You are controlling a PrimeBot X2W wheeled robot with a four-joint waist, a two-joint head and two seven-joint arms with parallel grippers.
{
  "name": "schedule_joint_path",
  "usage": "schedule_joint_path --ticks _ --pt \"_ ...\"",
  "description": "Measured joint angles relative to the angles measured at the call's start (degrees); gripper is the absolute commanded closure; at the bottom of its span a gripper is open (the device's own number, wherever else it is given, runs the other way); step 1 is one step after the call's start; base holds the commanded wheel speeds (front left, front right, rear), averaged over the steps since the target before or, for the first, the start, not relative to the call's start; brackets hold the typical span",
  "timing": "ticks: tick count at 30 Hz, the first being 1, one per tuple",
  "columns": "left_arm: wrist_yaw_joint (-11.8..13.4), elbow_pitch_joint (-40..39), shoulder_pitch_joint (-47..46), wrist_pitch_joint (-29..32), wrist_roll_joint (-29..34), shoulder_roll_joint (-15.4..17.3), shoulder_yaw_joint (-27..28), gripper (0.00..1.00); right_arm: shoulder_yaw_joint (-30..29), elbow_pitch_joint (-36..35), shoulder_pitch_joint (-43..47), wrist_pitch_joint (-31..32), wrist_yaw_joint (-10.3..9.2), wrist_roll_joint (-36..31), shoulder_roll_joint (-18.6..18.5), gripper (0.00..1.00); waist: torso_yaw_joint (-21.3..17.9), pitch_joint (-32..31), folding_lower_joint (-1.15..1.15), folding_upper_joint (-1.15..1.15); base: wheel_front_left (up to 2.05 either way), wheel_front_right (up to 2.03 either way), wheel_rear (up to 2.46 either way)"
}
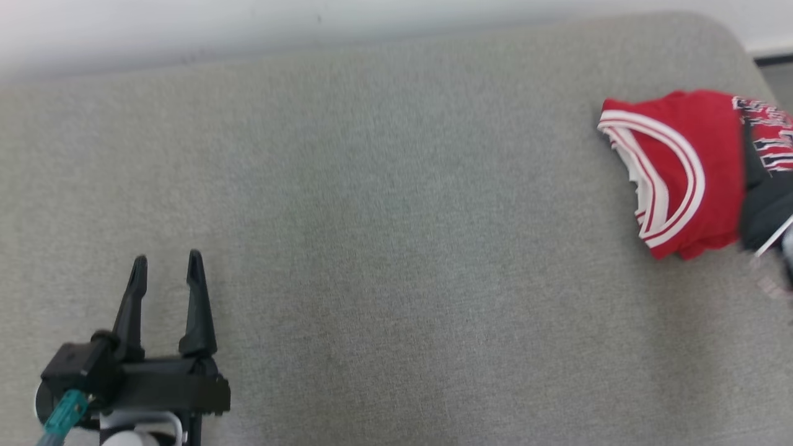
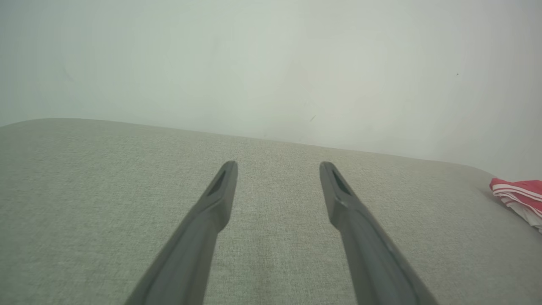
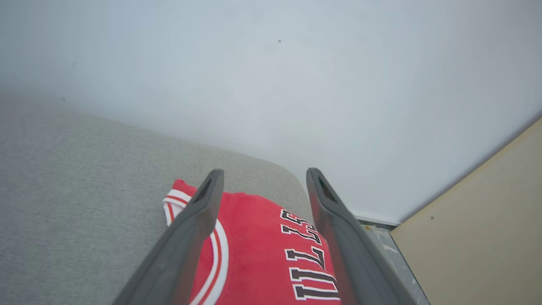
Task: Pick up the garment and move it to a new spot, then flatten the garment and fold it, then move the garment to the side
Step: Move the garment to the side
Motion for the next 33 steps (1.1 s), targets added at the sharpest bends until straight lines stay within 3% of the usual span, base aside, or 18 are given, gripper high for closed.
schedule_joint_path --ticks 5,20,33 --pt "0.3 1.1 2.9 0.0 -0.1 0.0 1.2 0.0 0.0 -4.8 8.4 -6.6 0.0 4.5 7.1 0.0 0.3 -4.5 0.0 0.0 0.0 0.0 0.0" --pt "0.3 6.8 9.1 0.0 0.1 0.0 2.6 0.0 -1.0 -3.9 22.7 -15.1 -0.01 7.8 18.6 0.0 3.1 -15.0 -0.01 -0.01 0.0 0.0 0.0" --pt "-0.2 8.3 10.6 0.0 0.2 0.0 2.5 0.0 -1.9 0.0 25.7 -17.1 -0.01 5.9 22.3 0.0 4.7 -18.2 0.0 0.0 0.0 0.0 0.0"
